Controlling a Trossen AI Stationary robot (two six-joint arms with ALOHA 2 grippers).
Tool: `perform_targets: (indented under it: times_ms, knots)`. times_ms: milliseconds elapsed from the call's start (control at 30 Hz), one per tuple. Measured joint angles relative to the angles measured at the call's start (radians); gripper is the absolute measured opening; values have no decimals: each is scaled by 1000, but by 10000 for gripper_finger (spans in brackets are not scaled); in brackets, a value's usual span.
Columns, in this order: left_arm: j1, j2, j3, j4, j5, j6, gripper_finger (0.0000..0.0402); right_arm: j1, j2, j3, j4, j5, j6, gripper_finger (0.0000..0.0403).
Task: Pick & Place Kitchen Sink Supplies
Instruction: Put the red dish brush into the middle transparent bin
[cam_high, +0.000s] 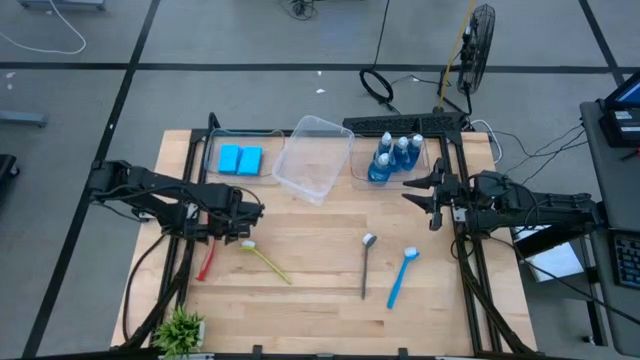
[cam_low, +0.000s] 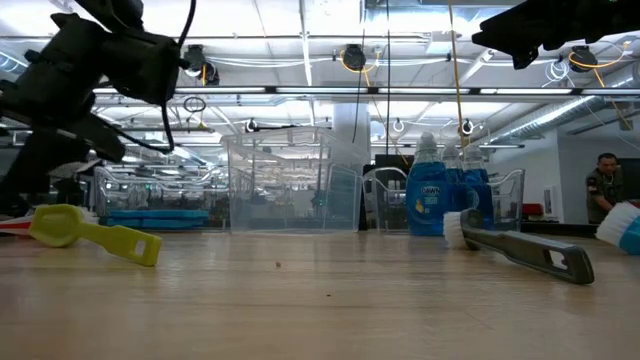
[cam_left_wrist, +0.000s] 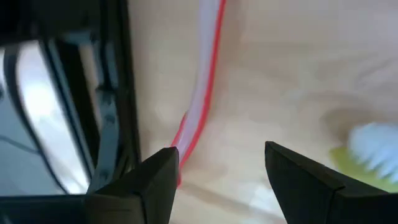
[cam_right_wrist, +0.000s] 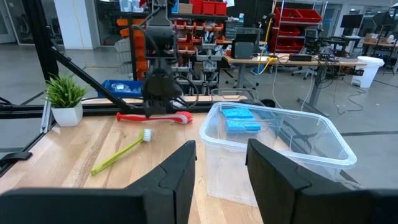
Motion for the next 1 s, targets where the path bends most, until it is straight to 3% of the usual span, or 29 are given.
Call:
perform_targets:
  times_ms: [400, 633, 733, 867, 1000]
  knots:
    - [-142, 1, -48, 2, 98, -226, 239, 0, 0, 0, 0, 0, 0, 130]
    - [-142, 1, -180, 303, 113, -311, 239, 0, 0, 0, 0, 0, 0, 130]
    - [-142, -3, -214, 331, 145, -338, 239, 0, 0, 0, 0, 0, 0, 130]
    - [-153, 2, -185, 307, 123, -350, 239, 0, 0, 0, 0, 0, 0, 130]
    - [-168, 1, -91, 273, 34, -371, 239, 0, 0, 0, 0, 0, 0, 130]
